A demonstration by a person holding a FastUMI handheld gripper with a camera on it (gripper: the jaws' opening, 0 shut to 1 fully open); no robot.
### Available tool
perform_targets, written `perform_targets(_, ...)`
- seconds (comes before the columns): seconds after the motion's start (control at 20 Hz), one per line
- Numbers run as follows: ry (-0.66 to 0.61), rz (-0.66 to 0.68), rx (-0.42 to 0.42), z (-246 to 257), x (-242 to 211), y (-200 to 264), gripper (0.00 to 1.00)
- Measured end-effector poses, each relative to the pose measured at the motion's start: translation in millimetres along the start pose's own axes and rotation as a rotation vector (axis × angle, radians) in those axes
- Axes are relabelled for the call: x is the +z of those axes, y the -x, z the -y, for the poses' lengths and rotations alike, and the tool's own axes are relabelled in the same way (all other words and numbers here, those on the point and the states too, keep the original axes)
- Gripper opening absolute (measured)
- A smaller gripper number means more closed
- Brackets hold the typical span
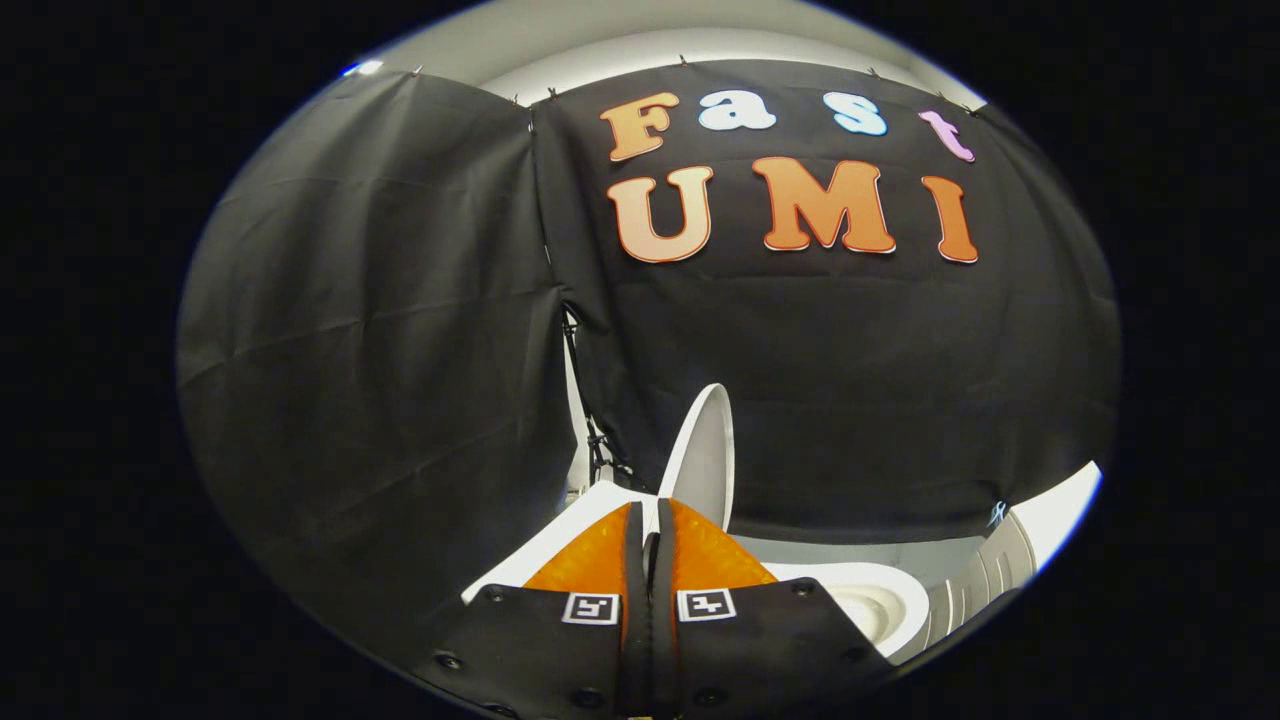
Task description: Open the toilet lid.
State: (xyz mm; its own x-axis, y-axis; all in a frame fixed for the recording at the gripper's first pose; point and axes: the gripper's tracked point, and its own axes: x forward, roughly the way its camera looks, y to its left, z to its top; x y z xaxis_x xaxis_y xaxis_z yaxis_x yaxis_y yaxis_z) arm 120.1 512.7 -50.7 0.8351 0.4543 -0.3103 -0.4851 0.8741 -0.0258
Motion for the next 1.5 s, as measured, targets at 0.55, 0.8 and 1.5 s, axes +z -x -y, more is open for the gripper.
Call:
perform_targets(0.55, 0.031, -0.035, 0.039, -73, -11, -29, 0.08)
perform_targets(0.8, 0.069, -0.056, 0.069, -103, -19, -43, 0.08)
perform_targets(1.5, -0.06, -0.001, 0.131, -89, 7, -28, 0.46)
